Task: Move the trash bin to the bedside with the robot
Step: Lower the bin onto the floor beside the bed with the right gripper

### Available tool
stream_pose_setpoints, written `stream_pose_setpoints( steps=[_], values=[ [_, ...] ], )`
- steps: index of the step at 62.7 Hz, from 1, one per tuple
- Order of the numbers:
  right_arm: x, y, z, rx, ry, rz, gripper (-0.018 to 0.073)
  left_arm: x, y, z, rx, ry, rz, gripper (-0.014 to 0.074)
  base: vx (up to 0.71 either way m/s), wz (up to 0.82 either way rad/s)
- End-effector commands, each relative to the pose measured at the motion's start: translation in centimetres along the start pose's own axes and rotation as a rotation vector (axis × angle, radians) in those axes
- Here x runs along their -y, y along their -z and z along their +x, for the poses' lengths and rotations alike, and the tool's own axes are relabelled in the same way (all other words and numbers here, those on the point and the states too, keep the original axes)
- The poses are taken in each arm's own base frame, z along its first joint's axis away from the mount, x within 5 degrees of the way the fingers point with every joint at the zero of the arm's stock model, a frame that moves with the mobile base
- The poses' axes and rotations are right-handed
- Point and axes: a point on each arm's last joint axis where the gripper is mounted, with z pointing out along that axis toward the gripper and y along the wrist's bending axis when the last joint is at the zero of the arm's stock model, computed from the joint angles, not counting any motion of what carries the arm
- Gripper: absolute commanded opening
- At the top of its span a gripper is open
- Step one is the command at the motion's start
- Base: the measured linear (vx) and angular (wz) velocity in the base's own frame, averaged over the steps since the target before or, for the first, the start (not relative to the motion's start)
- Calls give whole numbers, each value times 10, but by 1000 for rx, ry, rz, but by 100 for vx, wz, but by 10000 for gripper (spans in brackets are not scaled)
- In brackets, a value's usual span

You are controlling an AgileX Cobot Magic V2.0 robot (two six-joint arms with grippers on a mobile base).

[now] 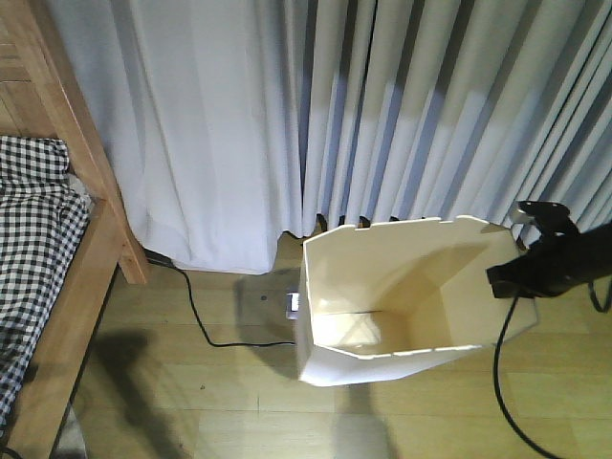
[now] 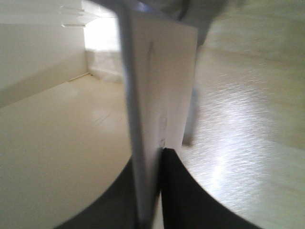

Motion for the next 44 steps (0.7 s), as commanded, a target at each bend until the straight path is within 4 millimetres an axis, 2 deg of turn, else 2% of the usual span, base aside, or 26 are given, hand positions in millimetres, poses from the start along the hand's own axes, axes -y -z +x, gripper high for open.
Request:
stream_pose_setpoints(
  steps=[1,11,27,44],
  values=[
    [-21,7,-25,15,-14,-128,-3,0,0,-3,70,23,7,-6,0,0],
    [-2,-26,-35,-32,-76,-91,-3,0,0,-3,70,23,7,-6,0,0],
    [33,-82,-37,-104,-80,-16,-3,0,0,-3,70,23,7,-6,0,0],
    [47,-140,-47,-133,-93,-59,-3,0,0,-3,70,23,7,-6,0,0]
  ],
)
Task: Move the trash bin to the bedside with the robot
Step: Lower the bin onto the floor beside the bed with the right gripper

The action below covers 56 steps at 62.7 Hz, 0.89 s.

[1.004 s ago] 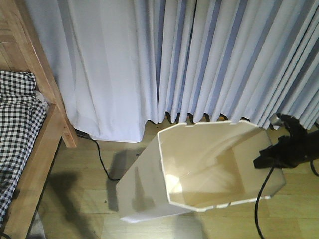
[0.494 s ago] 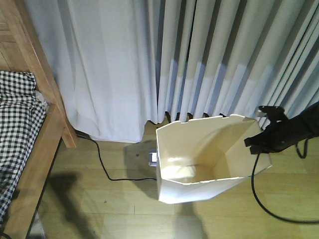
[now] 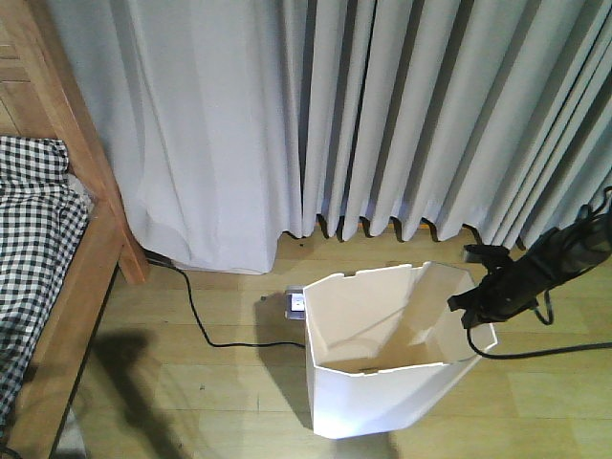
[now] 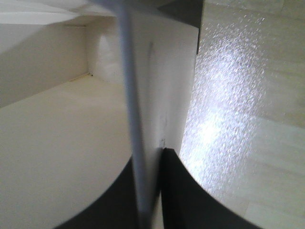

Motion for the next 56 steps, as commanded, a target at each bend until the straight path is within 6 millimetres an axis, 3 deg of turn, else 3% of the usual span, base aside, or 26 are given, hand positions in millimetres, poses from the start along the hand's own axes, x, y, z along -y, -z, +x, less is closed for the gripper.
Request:
stream_pose_setpoints(
  steps=[1,13,28,56],
  values=[
    [-13,21,-32,60,-57,-100,-3,0,0,-3,70,23,7,-6,0,0],
    [-6,-12,-40,41,-118,-99,-3,0,0,-3,70,23,7,-6,0,0],
    [-15,-45,-49,-36,-67,-73,0,0,0,-3,70,23,7,-6,0,0],
    [-7,-70,-52,-11,-126,-49,13,0,0,-3,70,23,7,-6,0,0]
  ],
)
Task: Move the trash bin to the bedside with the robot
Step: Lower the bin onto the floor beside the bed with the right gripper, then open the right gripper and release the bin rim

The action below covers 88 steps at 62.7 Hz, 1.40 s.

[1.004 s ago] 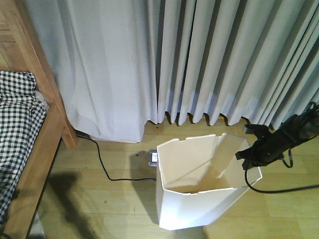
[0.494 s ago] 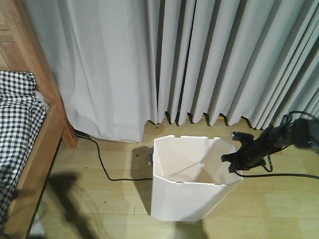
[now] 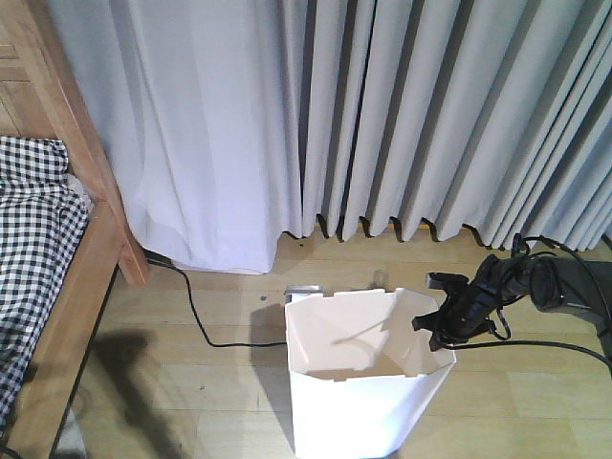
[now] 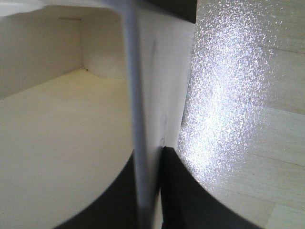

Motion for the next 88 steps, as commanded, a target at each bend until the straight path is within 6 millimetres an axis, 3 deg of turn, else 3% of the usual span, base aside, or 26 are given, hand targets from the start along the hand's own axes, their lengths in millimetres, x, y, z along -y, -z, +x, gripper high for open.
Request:
stream_pose_setpoints(
  steps=[1,12,36,54,64,80,88],
  values=[
    [-10,43,-33,103,-52,-60,13,0,0,-3,70,23,7,-6,0,0],
    [-15,41,-37,137,-38,-35,18,0,0,-3,70,23,7,-6,0,0],
    [-28,16,-33,149,9,22,29,0,0,-3,70,23,7,-6,0,0],
    [-28,15,-32,144,-6,19,53,0,0,-3,70,23,7,-6,0,0],
    [-28,15,-32,139,-4,17,146,0,0,-3,70,23,7,-6,0,0],
    [-28,14,-30,116,14,22,449,0,0,-3,70,23,7,-6,0,0],
    [-26,15,-30,119,24,33,531,0,0,-3,70,23,7,-6,0,0]
  ],
)
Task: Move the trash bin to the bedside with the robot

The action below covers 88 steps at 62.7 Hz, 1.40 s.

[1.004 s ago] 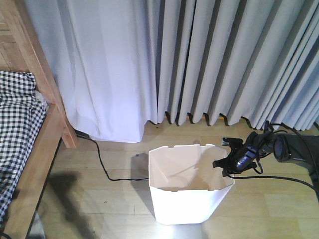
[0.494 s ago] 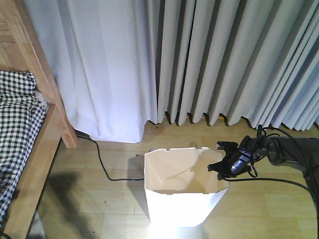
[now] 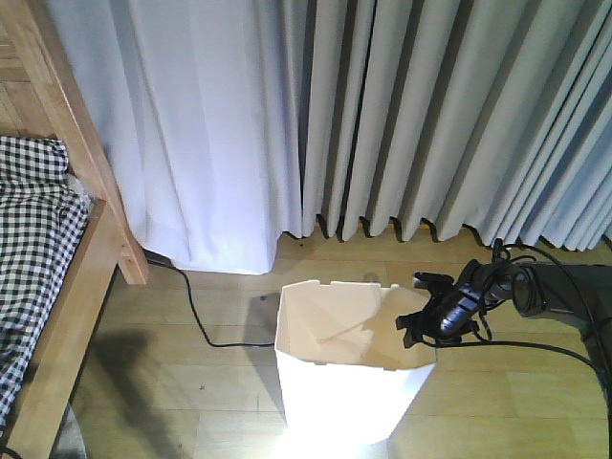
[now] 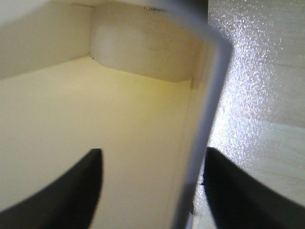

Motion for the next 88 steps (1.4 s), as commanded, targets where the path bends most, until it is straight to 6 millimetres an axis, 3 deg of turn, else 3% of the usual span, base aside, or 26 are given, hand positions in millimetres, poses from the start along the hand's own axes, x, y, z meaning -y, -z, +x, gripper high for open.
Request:
stream_pose_setpoints(
  steps=[1,19,29,44,65,72,88],
  values=[
    [-5,33,-29,83,34,17,533,0,0,-3,70,23,7,-6,0,0],
    [-5,34,-29,83,32,13,530,0,0,-3,70,23,7,-6,0,0],
    [-7,58,-40,87,70,25,530,0,0,-3,70,23,7,-6,0,0],
    [-11,92,-15,209,-28,106,530,0,0,-3,70,23,7,-6,0,0],
    [-37,195,26,294,113,208,530,0,0,-3,70,23,7,-6,0,0],
    [-52,245,36,370,117,224,530,0,0,-3,70,23,7,-6,0,0],
    [-88,361,78,612,152,268,530,0,0,-3,70,23,7,-6,0,0]
  ],
)
